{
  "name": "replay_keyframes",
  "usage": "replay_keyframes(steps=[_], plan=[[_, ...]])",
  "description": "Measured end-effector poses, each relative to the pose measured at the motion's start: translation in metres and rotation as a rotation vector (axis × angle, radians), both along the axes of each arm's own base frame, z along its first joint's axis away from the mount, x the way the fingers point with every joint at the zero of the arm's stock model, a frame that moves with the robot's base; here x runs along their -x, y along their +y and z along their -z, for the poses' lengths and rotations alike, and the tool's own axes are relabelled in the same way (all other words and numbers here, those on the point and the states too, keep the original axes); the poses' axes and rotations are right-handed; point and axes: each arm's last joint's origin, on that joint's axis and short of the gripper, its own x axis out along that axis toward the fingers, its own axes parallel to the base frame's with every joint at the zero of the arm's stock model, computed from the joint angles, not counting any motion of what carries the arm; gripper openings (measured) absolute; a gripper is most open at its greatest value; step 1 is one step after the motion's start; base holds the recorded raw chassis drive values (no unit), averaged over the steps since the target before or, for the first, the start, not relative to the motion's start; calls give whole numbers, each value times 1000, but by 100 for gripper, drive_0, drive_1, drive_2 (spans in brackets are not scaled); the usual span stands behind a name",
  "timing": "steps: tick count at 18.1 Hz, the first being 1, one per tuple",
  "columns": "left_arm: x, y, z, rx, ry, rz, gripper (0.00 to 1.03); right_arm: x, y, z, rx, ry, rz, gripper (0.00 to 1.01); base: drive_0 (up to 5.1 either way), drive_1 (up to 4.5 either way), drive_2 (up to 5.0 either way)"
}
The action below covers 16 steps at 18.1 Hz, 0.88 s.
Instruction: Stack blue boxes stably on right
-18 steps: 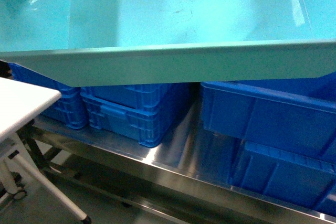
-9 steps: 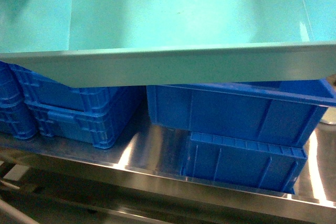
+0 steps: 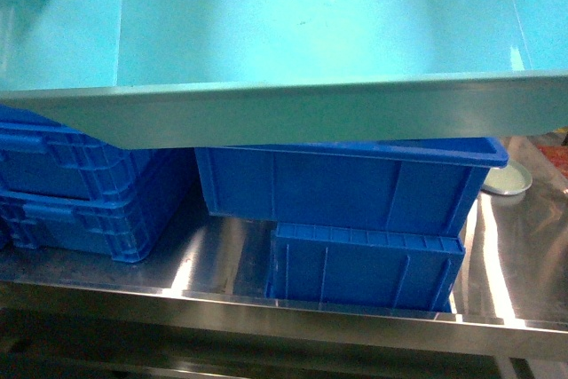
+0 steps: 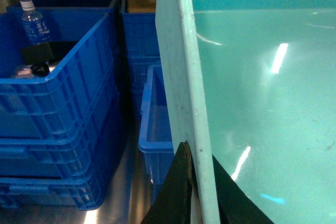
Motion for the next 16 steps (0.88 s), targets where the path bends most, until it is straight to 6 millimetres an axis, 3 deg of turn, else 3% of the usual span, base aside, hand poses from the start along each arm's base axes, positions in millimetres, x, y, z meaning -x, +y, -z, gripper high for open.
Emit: replay_keyframes(steps=[16], plan=[[-1, 1, 1, 0, 1, 1, 2, 0, 0, 1, 0, 2, -3, 2, -5, 411, -421]])
